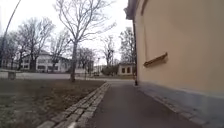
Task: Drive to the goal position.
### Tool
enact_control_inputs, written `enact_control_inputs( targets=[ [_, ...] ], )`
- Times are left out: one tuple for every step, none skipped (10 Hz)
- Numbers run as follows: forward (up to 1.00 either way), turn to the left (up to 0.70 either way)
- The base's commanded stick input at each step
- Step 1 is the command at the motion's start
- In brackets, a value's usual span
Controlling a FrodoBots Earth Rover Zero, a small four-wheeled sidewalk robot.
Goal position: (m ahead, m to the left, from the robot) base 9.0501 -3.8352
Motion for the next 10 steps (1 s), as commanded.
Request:
enact_control_inputs(
  targets=[
    [0.7,0.0],
    [0.7,0.0],
    [0.7,0.0],
    [0.7,0.0],
    [0.7,0.0],
    [0.7,0.0],
    [0.7,0.0],
    [0.7,0.0],
    [0.7,0.0],
    [0.7,0.0]
  ],
)
